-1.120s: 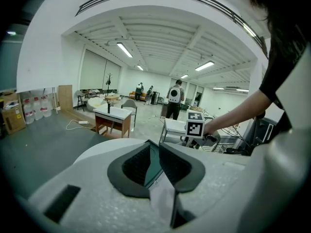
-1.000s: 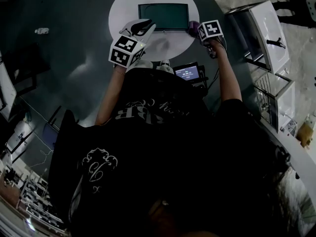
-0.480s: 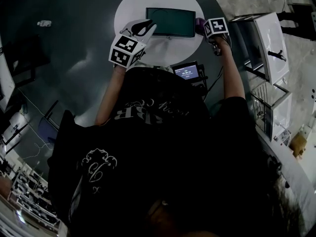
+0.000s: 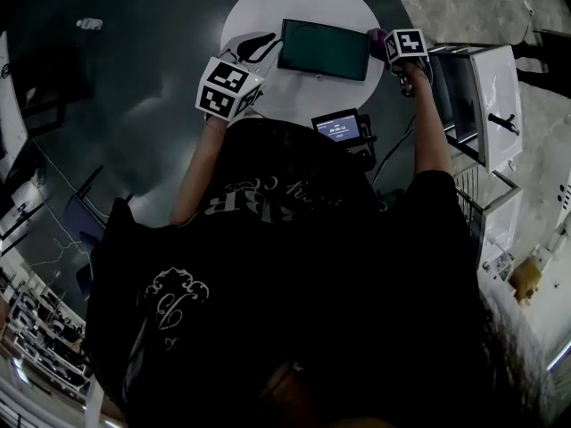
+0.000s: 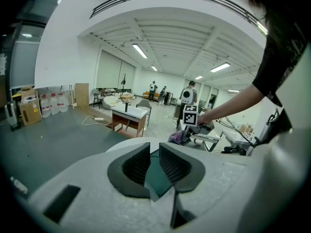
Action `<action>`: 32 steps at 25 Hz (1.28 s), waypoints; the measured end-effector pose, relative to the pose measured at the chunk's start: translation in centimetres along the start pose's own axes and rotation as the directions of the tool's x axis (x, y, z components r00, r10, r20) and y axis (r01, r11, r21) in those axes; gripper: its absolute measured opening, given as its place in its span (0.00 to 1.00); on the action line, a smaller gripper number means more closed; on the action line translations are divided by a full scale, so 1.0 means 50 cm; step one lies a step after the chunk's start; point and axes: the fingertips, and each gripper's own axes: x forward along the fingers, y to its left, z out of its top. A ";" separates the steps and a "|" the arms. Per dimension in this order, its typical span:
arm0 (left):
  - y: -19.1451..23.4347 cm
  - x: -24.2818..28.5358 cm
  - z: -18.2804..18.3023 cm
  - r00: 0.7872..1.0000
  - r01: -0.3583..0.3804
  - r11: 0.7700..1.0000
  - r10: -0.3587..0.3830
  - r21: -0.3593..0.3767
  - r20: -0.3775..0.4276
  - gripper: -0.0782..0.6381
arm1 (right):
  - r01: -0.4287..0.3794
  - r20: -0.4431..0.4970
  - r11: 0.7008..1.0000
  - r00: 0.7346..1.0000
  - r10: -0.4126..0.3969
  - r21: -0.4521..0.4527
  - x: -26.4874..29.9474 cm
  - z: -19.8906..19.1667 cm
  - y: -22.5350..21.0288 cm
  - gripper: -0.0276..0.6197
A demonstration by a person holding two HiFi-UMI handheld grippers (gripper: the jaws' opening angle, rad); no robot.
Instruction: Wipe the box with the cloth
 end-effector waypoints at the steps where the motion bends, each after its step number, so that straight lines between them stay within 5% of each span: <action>1: 0.006 -0.003 0.000 1.000 -0.006 1.000 0.006 -0.006 0.001 0.18 | 0.000 0.000 1.000 1.000 0.000 -0.002 0.000 0.010 -0.001 0.20; 13: 0.091 -0.038 -0.036 0.998 -0.069 0.996 0.069 -0.065 -0.007 0.18 | 0.014 -0.061 0.988 0.998 -0.023 -0.151 0.027 0.130 0.033 0.20; 27: 0.165 -0.111 -0.070 0.983 -0.181 0.973 0.185 -0.144 0.012 0.18 | -0.043 -0.161 0.907 0.987 -0.028 -0.419 0.049 0.224 0.163 0.20; 32: 0.176 -0.129 -0.073 0.976 -0.209 0.964 0.216 -0.164 0.024 0.18 | -0.107 -0.172 0.884 0.985 0.030 -0.456 0.050 0.249 0.233 0.20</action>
